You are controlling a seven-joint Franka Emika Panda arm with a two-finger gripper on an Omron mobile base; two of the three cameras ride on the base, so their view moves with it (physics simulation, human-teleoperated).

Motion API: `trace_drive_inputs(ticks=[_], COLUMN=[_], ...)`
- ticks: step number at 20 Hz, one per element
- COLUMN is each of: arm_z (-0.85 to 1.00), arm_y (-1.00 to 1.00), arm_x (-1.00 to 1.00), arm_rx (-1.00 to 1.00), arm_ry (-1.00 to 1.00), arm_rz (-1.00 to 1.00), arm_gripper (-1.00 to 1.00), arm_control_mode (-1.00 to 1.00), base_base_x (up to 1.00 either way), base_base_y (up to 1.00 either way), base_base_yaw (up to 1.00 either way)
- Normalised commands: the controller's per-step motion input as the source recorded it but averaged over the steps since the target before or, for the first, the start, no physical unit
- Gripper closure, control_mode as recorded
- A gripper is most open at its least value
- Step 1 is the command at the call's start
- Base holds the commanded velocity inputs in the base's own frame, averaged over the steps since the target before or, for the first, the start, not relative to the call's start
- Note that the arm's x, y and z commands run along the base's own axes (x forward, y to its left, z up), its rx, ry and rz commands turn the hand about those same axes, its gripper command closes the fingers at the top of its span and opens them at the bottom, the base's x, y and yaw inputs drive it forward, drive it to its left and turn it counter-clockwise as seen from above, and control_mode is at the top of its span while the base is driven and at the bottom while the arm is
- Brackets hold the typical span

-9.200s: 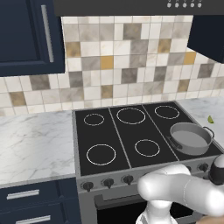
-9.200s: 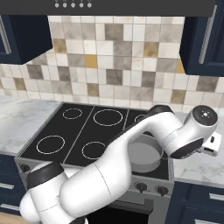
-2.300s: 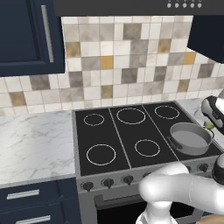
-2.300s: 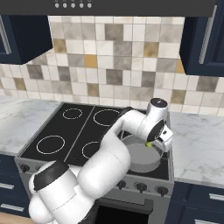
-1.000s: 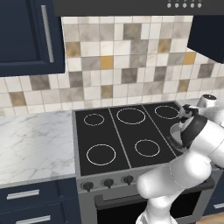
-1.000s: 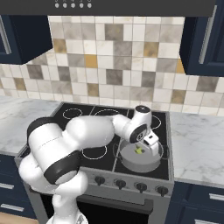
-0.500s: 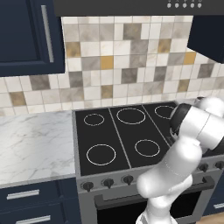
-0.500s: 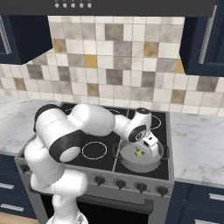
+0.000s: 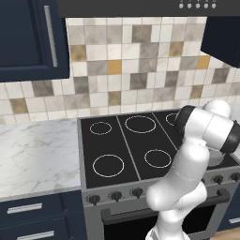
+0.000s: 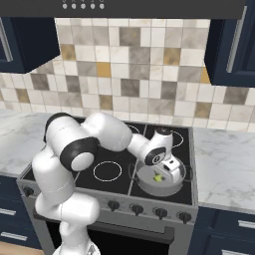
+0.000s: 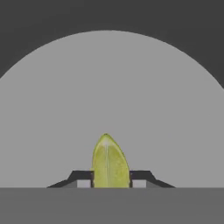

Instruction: Turn on the burner for the pot on the stove. Wait thirty seconds for the pot to heat up. Then add the lemon wedge to the pot.

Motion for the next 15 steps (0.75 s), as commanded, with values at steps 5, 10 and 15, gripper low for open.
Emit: trace_drive_inputs(ticks=[5,10,15], arm_z=[0.17,0.83,0.87], arm_y=[0.0,0.0,0.03], arm_x=[0.0,-0.14,-0.14], arm_rx=[0.0,-0.03,-0.09], arm_ry=[-0.01,-0.13,-0.06], arm_rz=[0.0,-0.01,0.0], arm_gripper=[-1.0,-1.0,-1.0], arm_control_mode=[-1.0,-1.0,-1.0], base_base_x=[0.0,0.0,0.0], base_base_y=[0.0,0.0,0.0], base_base_yaw=[0.0,0.0,0.0])
